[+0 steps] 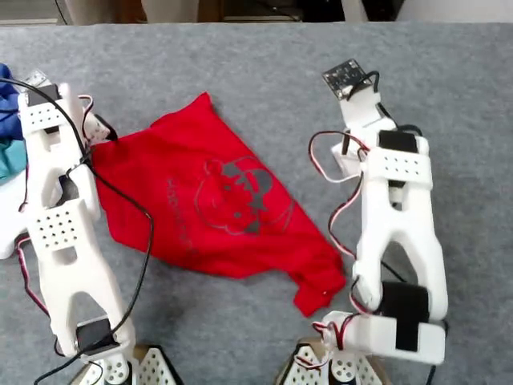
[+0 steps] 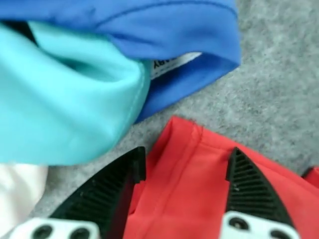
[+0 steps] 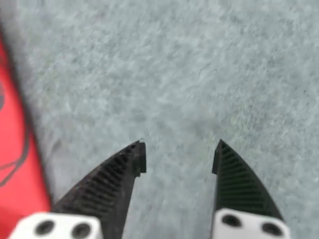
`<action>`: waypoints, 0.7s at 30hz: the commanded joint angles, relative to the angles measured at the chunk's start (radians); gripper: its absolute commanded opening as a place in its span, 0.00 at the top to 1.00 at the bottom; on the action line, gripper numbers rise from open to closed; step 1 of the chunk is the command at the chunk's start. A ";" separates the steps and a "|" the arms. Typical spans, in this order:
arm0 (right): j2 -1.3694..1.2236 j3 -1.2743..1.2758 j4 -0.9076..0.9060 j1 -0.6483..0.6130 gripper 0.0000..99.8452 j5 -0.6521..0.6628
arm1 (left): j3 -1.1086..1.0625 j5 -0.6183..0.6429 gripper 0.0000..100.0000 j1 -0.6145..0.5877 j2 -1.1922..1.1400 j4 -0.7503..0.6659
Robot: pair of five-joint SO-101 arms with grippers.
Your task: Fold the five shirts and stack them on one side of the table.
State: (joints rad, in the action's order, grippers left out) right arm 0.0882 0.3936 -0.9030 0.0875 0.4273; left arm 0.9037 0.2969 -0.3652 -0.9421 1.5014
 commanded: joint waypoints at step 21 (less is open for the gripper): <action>-0.168 -0.036 0.215 -0.015 0.77 -0.049 | 0.052 0.051 0.84 -0.014 -0.054 -0.137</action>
State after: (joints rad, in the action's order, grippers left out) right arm -0.0760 0.3936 -0.7142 0.0859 0.3844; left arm 0.9221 0.3429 -0.3775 -1.0019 1.3709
